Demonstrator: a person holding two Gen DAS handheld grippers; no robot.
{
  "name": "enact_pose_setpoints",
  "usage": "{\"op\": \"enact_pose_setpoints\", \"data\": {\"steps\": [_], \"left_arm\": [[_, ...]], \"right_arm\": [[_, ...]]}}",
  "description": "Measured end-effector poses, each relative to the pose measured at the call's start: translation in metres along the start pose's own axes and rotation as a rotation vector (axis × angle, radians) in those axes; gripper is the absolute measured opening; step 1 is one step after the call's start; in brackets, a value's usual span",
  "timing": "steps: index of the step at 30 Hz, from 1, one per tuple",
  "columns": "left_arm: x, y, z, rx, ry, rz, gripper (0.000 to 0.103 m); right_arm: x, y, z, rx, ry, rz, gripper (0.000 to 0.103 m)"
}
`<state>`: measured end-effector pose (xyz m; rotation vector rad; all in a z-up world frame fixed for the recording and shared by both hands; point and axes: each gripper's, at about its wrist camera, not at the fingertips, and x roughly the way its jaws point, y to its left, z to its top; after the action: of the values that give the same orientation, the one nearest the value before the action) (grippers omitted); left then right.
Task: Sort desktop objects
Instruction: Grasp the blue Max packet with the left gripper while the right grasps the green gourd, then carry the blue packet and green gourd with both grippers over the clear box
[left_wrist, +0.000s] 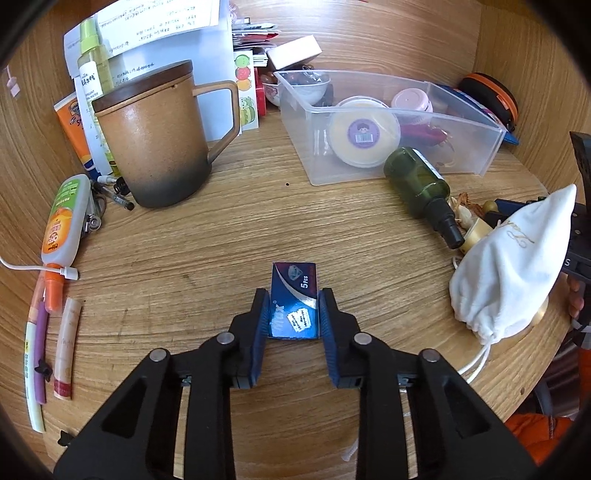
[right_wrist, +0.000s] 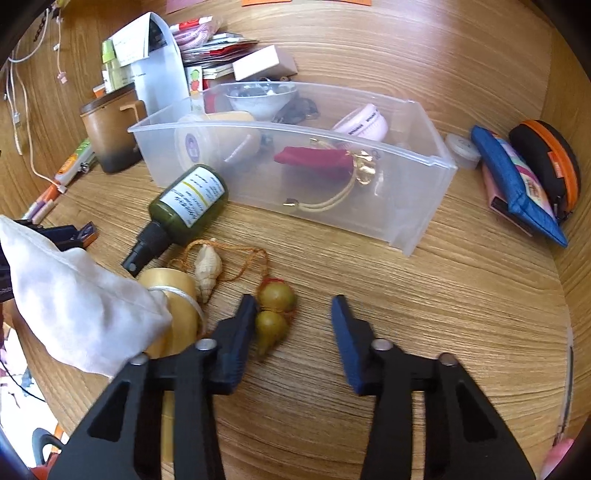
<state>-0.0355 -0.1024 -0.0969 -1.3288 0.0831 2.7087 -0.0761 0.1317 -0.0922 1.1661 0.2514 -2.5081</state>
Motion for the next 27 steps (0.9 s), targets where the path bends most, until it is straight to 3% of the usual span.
{"op": "enact_pose_setpoints", "data": {"steps": [3,11,27], "left_arm": [[0.000,-0.001,0.000,-0.003,-0.001,0.015,0.026],[-0.004,0.003,0.004,-0.030,-0.017,0.011,0.026],[-0.032,-0.012,0.033,-0.032,-0.123,-0.013,0.026]], "right_arm": [[0.001,0.000,0.002,0.002,0.000,0.004,0.020],[-0.009,-0.009,0.004,0.046,-0.024,0.026,0.020],[-0.055,-0.020,0.026,0.053,-0.136,0.023,0.020]]}}
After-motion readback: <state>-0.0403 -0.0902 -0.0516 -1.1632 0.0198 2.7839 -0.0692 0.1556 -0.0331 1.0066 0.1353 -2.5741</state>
